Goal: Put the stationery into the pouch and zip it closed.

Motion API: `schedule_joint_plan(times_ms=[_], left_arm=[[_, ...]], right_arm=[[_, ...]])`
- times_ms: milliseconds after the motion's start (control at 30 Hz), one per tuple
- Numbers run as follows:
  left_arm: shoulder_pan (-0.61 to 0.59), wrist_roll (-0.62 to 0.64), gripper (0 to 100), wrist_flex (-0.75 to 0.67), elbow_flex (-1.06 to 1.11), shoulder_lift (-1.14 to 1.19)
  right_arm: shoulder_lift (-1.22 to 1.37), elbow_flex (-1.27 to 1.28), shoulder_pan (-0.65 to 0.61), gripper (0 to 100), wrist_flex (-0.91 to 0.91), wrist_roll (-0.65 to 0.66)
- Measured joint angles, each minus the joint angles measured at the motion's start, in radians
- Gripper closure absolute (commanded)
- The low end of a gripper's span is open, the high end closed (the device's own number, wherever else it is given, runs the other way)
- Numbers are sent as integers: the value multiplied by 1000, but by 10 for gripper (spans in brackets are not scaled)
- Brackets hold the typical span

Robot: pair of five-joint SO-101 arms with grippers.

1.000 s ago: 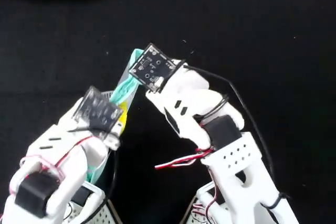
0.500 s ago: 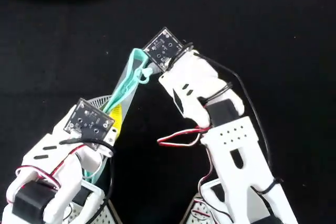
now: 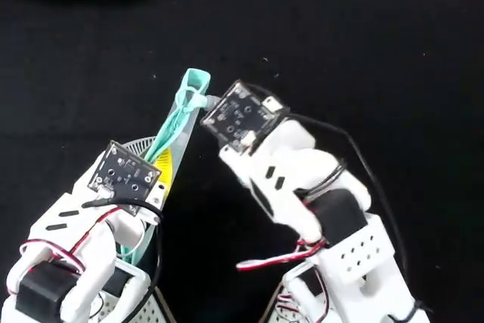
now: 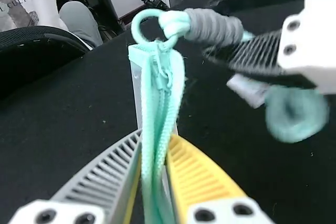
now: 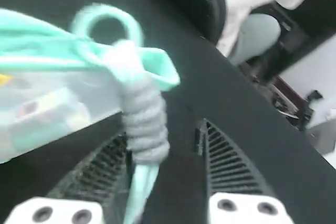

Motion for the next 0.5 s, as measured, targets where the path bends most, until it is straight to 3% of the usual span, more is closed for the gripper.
schedule_joint_plan(times_ms=[333,500], left_arm=[[0,0,967,0,0,0],[0,0,967,0,0,0]], right_arm=[[74,0,-61,787,-51,-9],[74,0,-63,838,-54,-58]])
